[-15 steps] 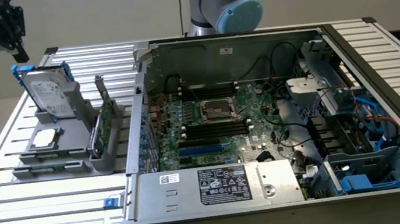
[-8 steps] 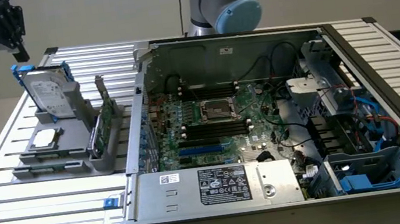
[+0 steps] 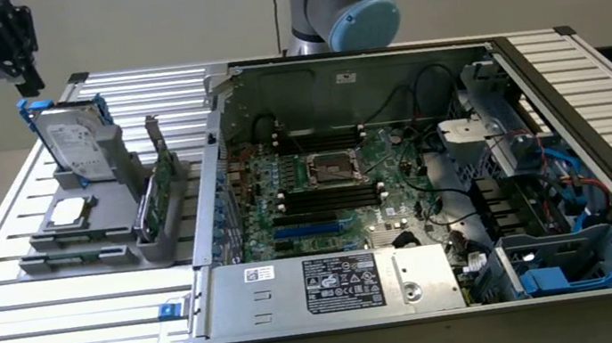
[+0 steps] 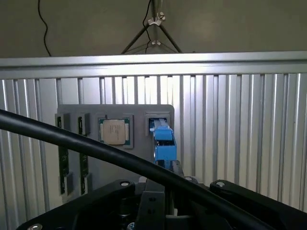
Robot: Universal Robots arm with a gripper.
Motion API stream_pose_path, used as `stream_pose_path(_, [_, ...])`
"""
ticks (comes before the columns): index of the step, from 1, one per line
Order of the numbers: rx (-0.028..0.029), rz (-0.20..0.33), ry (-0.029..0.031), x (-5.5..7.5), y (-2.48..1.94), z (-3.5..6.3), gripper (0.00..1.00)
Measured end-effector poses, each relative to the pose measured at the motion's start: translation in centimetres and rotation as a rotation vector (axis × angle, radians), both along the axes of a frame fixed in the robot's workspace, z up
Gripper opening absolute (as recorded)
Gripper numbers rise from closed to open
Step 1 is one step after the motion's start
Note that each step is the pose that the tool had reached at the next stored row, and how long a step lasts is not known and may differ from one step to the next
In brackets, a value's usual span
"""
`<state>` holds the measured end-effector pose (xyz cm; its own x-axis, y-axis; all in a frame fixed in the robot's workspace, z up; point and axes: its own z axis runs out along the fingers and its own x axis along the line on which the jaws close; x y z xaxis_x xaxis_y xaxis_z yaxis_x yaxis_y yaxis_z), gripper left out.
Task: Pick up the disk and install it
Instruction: 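Pick up the disk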
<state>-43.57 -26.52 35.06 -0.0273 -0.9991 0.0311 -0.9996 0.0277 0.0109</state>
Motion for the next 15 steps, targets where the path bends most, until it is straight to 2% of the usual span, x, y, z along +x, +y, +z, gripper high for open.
stream_pose_path(1, [0.0,0.0,-0.0001,0.0,-0.02,-0.01,0.24])
stream_pose_path(4, [0.0,0.0,0.0,-0.1,-0.16,-0.07,0.42])
stream_pose_path(6, [0.0005,0.0,-0.0001,-0.2,-0.29,-0.31,0.42])
stream_pose_path(7, [0.0007,0.0,-0.0001,-0.2,-0.34,-0.49,0.48])
stream_pose_path(15, [0.0016,0.0,-0.0001,-0.2,-0.47,-1.94,0.48])
